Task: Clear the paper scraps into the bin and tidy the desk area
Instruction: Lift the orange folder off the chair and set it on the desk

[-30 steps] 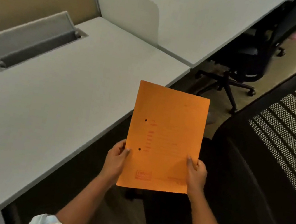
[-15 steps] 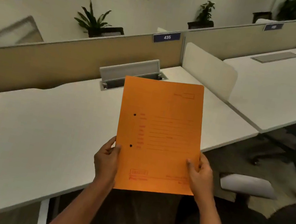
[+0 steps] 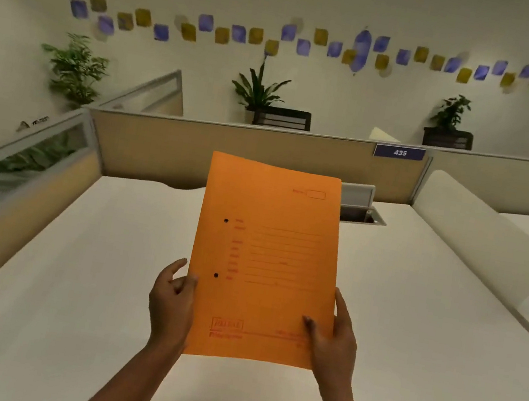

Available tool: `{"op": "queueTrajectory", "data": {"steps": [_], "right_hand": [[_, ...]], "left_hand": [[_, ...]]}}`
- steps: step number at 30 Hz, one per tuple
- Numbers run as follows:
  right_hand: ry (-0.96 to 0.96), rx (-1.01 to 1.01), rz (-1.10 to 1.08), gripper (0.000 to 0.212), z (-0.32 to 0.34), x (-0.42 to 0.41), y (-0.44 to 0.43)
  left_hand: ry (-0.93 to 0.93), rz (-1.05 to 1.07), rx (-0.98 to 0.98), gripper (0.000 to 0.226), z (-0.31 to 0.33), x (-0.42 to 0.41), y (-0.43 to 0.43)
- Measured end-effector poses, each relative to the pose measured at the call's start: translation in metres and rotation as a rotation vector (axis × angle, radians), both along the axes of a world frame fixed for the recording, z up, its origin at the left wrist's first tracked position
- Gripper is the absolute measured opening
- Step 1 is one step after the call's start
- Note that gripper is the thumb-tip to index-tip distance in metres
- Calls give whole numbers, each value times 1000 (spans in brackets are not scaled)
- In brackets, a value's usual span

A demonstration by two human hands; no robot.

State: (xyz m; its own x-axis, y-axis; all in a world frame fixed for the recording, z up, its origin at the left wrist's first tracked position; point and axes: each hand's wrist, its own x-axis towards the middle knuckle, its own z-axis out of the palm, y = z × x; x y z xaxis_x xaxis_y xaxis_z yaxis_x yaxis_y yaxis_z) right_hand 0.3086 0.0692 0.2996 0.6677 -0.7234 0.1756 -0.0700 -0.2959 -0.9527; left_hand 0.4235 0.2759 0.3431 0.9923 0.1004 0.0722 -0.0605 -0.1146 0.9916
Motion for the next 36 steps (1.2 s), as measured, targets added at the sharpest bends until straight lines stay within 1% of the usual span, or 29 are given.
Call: {"op": "queueTrajectory", "data": {"steps": [4, 7, 11, 18, 22, 26, 36], "right_hand": [[-32, -42, -68, 64, 8, 62, 18], [-12, -69, -96, 64, 13, 104, 33], [-39, -112, -131, 64, 18, 148, 46], [20, -120, -150, 64, 15, 204, 44], [60, -127, -154, 63, 11, 235, 37], [87, -129, -142, 62, 3, 271, 22], [181, -113, -74, 61, -32, 384, -31]], "left_hand": [[-9, -87, 34, 27, 9, 56, 26], [-20, -168, 91, 37, 11, 94, 46], [-3, -249, 144, 49, 9, 139, 57], [-14, -231, 162, 51, 3, 191, 51], [4, -186, 160, 50, -5, 216, 41], [35, -170, 199, 43, -16, 251, 28], [92, -146, 327, 45, -52, 351, -22]]}}
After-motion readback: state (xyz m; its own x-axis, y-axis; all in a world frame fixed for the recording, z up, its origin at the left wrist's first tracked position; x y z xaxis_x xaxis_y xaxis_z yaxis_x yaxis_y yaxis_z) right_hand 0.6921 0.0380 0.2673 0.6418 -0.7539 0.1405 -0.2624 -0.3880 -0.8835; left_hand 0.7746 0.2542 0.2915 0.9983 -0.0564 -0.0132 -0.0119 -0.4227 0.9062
